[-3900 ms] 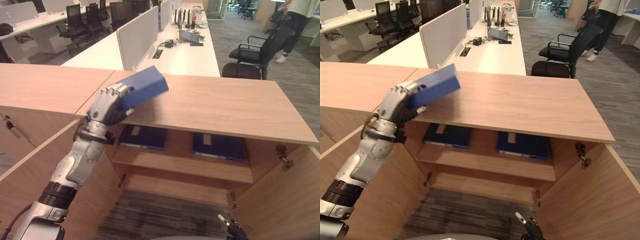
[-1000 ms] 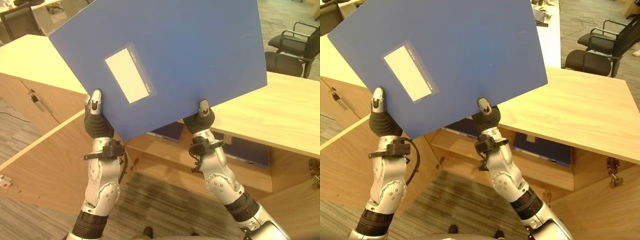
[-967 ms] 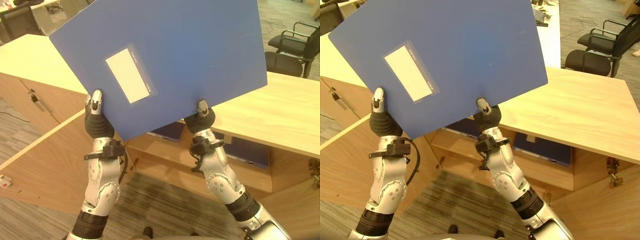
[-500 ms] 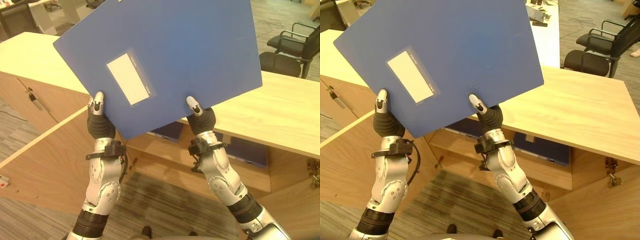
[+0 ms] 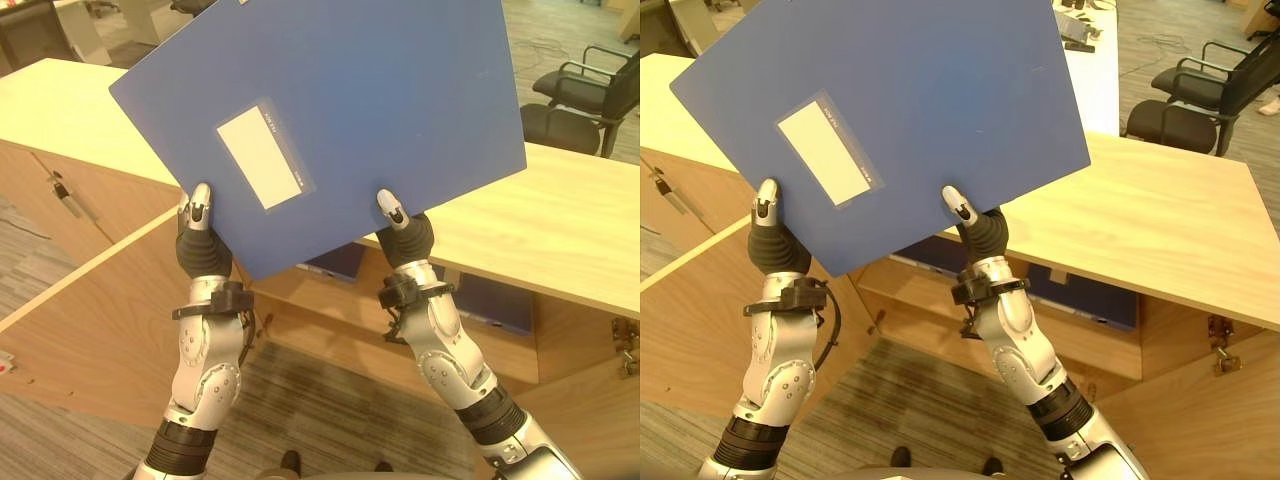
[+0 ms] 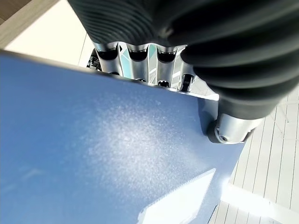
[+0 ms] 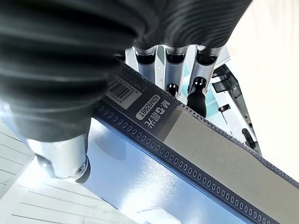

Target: Put the empty folder in the office cabinet

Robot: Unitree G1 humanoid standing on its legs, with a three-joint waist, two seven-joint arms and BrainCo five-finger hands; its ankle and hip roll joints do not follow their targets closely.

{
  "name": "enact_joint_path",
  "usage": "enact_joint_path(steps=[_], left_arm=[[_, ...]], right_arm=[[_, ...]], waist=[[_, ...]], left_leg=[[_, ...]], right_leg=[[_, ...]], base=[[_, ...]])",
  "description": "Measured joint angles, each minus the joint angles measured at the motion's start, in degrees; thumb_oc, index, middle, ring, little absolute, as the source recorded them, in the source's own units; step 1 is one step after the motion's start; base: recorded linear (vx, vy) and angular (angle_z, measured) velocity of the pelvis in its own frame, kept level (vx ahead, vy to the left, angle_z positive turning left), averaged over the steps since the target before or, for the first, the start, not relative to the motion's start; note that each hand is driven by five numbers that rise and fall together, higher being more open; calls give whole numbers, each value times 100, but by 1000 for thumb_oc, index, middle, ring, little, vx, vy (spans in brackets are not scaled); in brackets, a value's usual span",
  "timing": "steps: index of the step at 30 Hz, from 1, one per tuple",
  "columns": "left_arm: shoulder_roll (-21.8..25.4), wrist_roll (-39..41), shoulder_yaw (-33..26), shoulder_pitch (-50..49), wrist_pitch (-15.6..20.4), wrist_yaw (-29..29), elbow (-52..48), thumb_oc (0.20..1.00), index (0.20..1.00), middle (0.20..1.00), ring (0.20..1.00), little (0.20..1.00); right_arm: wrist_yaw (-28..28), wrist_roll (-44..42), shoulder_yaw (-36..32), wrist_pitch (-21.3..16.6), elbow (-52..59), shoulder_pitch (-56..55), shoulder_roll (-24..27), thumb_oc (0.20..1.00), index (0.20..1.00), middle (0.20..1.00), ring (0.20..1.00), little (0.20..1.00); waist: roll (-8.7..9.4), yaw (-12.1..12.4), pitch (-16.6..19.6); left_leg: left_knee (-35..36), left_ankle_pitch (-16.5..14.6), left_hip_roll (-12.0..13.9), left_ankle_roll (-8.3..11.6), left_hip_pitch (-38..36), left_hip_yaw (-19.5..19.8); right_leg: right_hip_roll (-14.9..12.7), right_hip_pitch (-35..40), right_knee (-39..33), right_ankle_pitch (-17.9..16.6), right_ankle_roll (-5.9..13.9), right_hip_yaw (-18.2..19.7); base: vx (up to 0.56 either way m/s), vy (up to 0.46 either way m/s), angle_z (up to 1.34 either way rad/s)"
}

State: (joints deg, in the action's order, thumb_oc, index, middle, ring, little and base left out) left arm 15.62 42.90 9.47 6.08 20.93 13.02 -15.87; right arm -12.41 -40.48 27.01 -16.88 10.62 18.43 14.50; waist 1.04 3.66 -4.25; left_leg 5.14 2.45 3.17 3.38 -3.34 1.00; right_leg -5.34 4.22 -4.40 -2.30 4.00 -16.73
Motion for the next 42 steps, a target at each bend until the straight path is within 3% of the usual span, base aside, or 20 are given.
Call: enact_joint_path(steps=[6, 12, 15, 17, 21, 23, 24, 26, 30, 32, 40, 42], left_arm=[[98, -113, -137, -224, -50, -146, 12, 1000, 1000, 1000, 1000, 1000], [67, -335, -1028, -926, -72, -379, 943, 1000, 1000, 1000, 1000, 1000], [57, -549, -1656, -1389, -116, -494, 2253, 1000, 1000, 1000, 1000, 1000], [60, -772, -1723, -1763, -230, -618, 3092, 1000, 1000, 1000, 1000, 1000], [60, -1356, -1467, -2300, -556, -1295, 5383, 1000, 1000, 1000, 1000, 1000], [49, -1532, -1331, -2415, -674, -1464, 5588, 1000, 1000, 1000, 1000, 1000], [114, -1850, -1155, -2264, -568, -1605, 6229, 1000, 1000, 1000, 1000, 1000], [137, -2364, -879, -2125, -696, -1679, 6783, 1000, 1000, 1000, 1000, 1000], [95, -3104, -492, -1752, -705, -1693, 7081, 1000, 1000, 1000, 1000, 1000], [114, -3320, -427, -1630, -698, -1625, 6976, 1000, 1000, 1000, 1000, 1000], [168, -3482, -428, -1511, -690, -1497, 6988, 1000, 1000, 1000, 1000, 1000], [215, -3482, -376, -1540, -707, -1467, 6988, 1000, 1000, 1000, 1000, 1000]], right_arm=[[270, -3, -224, 8, -114, -71, 169, 200, 200, 200, 200, 200], [811, 13, -568, 267, -124, -522, 837, 200, 200, 200, 200, 200], [1367, 34, -1048, 330, 171, -905, 1231, 200, 200, 200, 200, 200], [1687, 202, -1256, 338, 341, -1020, 1494, 200, 200, 200, 200, 200], [2494, 929, -1512, 439, 491, -1280, 2105, 200, 200, 200, 200, 200], [2718, 1107, -1369, 571, 411, -1314, 2149, 200, 200, 200, 200, 200], [2868, 1364, -1175, 535, -24, -1303, 2249, 200, 200, 200, 200, 200], [2876, 2122, -827, 707, -937, -1387, 2398, 200, 200, 200, 200, 200], [2857, 3163, -83, 863, -1919, -1533, 2008, 200, 200, 200, 200, 200], [2676, 3290, -59, 847, -2538, -1532, 1484, 200, 200, 200, 200, 200], [2088, 3460, -98, 977, -4010, -1627, 858, 200, 200, 200, 200, 200], [1937, 3225, -382, 985, -4332, -1691, 654, 200, 200, 200, 200, 200]], waist=[[-4, 16, -3], [-42, 31, -37], [-152, 20, -103], [-196, 17, -134], [-209, 37, -186], [-178, 78, -197], [-160, 113, -196], [-78, 161, -200], [-36, 292, -259], [-33, 333, -258], [-72, 369, -280], [-100, 369, -276]], left_leg=[[0, 0, 0, 0, 2, 1], [2, -1, 0, 0, 17, 11], [3, -2, -1, 0, 66, 23], [3, -1, 1, 1, 99, 75], [2, 3, -4, 6, 95, 120], [4, 10, -2, 15, 98, 135], [10, 11, -3, 22, 118, 137], [56, -30, -3, 35, 158, 151], [2, 41, -10, 25, 235, 300], [1, 59, -13, 45, 249, 412], [47, 82, -23, 54, 286, 576], [16, 83, -23, 53, 277, 594]], right_leg=[[1, 0, -2, 1, 1, 0], [0, -3, -16, 1, 1, -6], [4, -1, -42, -1, 1, -19], [8, 1, -55, 0, 1, -74], [2, -7, -57, 12, 7, -134], [6, -4, -57, 12, 7, -143], [1, 17, -55, 16, 17, -144], [2, -12, -55, 31, 37, -150], [7, -8, -57, 29, 15, -290], [8, 24, -58, 49, 8, -384], [6, 89, -59, 107, 34, -546], [8, 108, -58, 108, 25, -564]], base=[[0, 0, 0], [0, 0, 0], [-4, 0, 2], [-21, 0, 11], [-27, -3, 7], [-33, 3, 4], [0, 0, 0], [-6, -2, 3], [-8, -19, 19], [1, -18, 26], [6, -3, 12], [2, -1, 7]])
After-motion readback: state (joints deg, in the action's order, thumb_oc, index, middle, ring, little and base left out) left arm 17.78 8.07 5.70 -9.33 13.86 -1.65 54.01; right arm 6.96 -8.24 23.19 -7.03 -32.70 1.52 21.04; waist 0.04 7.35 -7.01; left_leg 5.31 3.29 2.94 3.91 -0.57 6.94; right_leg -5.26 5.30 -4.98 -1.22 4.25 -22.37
